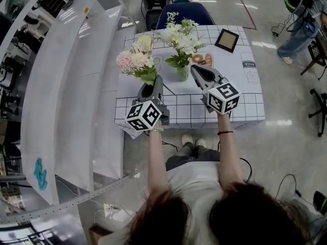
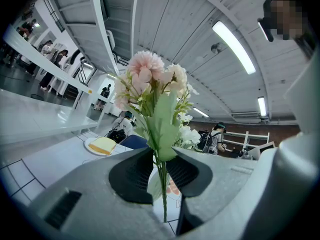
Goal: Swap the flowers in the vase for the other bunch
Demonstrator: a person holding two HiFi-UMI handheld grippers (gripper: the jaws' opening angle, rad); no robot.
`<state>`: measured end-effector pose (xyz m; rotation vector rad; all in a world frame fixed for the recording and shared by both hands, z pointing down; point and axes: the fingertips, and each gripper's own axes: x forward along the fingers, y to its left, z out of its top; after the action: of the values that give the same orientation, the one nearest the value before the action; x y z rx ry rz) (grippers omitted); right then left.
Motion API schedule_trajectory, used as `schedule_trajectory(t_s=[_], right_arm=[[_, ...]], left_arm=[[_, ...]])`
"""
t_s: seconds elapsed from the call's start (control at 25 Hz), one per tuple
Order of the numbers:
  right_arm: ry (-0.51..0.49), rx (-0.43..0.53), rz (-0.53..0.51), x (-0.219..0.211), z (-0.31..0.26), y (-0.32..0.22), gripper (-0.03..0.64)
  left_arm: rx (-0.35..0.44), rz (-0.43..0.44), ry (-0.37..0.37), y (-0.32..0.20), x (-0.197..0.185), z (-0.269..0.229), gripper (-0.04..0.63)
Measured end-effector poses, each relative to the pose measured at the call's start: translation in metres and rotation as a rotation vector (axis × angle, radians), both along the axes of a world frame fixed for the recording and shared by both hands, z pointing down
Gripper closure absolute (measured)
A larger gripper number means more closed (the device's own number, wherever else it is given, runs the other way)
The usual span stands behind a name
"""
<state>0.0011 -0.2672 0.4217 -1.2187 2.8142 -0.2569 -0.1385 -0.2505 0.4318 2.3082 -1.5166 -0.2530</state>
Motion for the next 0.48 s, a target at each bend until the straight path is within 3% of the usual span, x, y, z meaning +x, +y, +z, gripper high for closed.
schedule_trajectory(t_s=[0.48], right_arm=[[-0.001, 0.021, -0.027, -0.0001, -0.0073, 0.0065, 0.607]], left_arm=[[0.013, -0.006, -0.014, 0.0063, 0.0038, -0.0059, 0.518]])
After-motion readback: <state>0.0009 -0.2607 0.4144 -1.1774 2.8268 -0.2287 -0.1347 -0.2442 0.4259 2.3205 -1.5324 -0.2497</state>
